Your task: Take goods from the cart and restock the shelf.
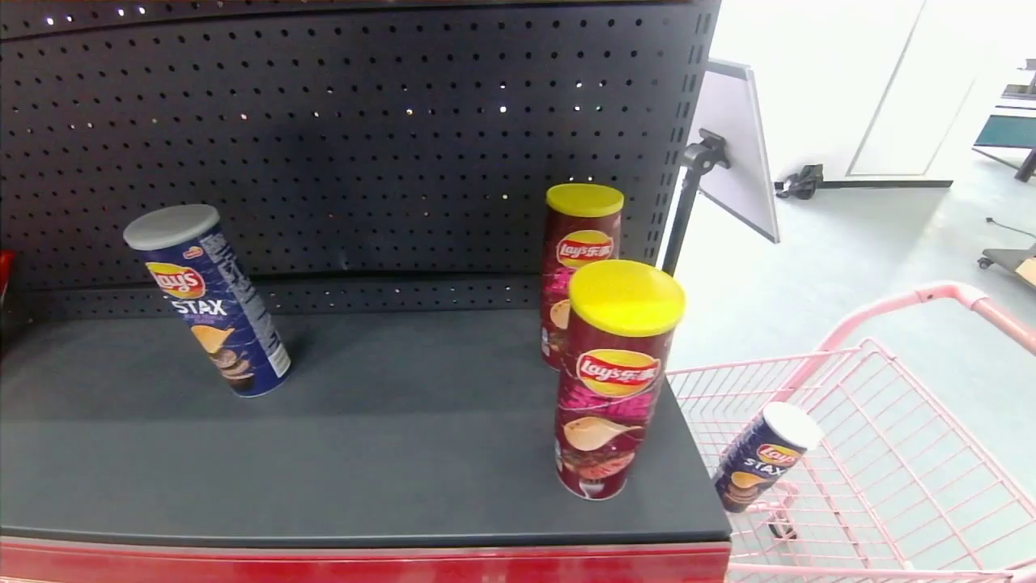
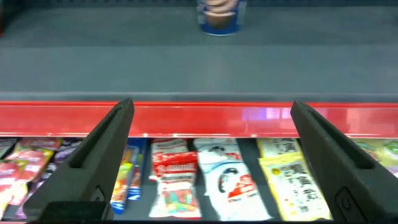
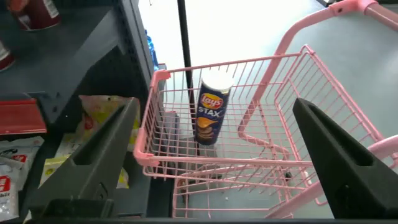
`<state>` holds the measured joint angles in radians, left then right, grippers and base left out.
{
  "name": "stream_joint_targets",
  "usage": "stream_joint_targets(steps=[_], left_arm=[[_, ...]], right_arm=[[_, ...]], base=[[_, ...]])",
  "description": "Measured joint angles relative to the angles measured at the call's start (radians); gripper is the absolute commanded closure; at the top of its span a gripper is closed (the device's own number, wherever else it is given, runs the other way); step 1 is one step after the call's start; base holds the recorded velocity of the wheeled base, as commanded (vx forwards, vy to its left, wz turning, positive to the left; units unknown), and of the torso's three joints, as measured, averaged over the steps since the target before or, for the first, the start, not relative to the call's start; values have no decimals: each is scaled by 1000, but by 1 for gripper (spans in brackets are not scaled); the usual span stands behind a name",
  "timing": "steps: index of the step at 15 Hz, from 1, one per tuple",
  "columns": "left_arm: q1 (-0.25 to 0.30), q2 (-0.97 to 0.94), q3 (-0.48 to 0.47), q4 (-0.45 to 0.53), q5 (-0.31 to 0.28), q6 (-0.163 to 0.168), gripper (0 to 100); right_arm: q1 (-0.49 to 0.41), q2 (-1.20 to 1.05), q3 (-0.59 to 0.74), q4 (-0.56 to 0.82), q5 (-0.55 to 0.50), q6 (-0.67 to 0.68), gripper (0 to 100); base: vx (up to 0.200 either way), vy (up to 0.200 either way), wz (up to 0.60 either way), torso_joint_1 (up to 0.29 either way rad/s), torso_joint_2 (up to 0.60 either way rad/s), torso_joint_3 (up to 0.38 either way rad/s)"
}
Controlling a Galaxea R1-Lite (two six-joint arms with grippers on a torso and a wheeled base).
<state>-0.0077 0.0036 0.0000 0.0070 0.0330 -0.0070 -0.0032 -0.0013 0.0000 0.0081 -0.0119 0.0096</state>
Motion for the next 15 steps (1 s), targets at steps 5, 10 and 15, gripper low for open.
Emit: stream_joint_targets(steps=[5, 10, 15], left_arm=[[0, 0, 0, -1, 0, 0, 0], [1, 0, 0, -1, 0, 0, 0], [0, 0, 0, -1, 0, 0, 0]], right_arm=[[0, 0, 0, 0, 0, 0, 0], [1, 0, 0, 0, 0, 0, 0], [-1, 0, 0, 0, 0, -1, 0]], base=[[0, -200, 0, 2, 3, 0], [0, -40, 0, 0, 0, 1], [0, 0, 0, 0, 0, 0]])
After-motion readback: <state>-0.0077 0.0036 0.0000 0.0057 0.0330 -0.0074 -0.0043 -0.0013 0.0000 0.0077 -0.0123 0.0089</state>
